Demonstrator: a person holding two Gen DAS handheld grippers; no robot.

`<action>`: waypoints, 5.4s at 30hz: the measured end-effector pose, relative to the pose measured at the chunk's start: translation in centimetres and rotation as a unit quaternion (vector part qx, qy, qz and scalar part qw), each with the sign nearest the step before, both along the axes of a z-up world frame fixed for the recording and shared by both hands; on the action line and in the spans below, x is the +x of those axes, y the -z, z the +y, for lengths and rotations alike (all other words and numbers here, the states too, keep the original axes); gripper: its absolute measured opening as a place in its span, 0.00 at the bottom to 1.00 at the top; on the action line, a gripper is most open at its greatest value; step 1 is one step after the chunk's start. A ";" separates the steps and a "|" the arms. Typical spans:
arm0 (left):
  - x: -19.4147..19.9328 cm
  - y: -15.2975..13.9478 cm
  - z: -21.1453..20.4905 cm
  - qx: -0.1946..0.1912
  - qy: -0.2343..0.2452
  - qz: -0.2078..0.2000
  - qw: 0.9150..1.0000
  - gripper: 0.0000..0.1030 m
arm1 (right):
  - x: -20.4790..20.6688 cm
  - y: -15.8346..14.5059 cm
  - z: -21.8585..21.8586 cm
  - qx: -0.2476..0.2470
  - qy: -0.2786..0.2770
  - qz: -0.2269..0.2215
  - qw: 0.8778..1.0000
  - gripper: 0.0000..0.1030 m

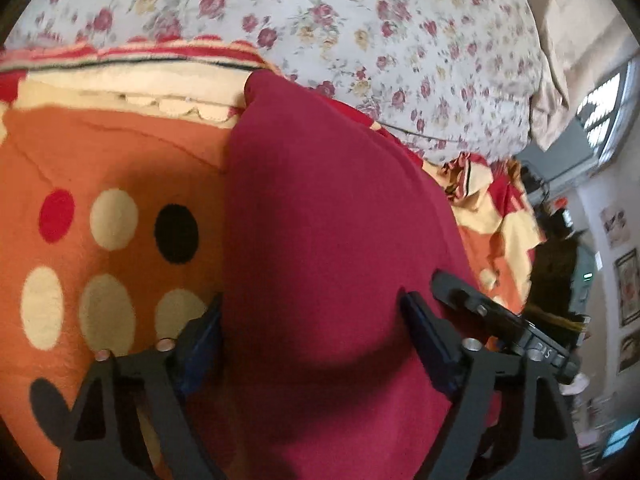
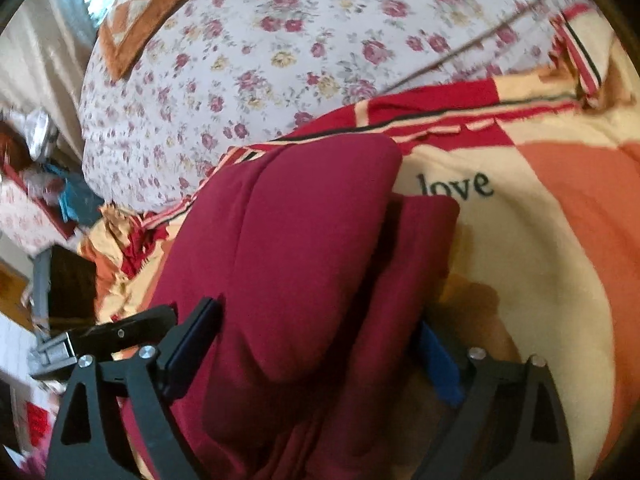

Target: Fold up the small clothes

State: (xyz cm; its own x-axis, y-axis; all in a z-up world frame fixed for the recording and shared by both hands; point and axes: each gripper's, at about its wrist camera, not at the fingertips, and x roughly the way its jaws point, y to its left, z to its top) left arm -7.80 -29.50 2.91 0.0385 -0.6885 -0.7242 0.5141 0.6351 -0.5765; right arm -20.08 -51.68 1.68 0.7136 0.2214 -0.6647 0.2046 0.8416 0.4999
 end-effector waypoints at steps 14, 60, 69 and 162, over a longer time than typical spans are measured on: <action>-7.6 -6.4 9.6 0.027 -0.028 -0.031 0.999 0.31 | -3.4 -4.4 7.8 0.001 -0.106 -0.002 0.994 0.43; -18.3 -9.4 14.2 0.131 -0.168 -0.229 0.950 0.43 | -14.9 -7.7 16.4 -0.164 -0.074 -0.003 0.984 0.67; -20.2 -10.9 13.6 0.175 -0.181 -0.299 0.921 0.44 | -15.1 -8.0 16.5 -0.173 -0.049 -0.001 0.984 0.74; -13.4 -7.5 11.5 0.172 -0.182 -0.236 0.939 0.43 | -8.3 -6.0 16.2 -0.178 -0.015 0.060 0.982 0.84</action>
State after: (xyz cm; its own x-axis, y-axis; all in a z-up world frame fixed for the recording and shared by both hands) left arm -21.21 -18.02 10.41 0.5987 -0.2960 -0.7442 0.3733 0.9252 -0.0678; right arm -28.34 -35.48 7.64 0.6225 -0.0200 -0.7824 0.2162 0.9652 0.1473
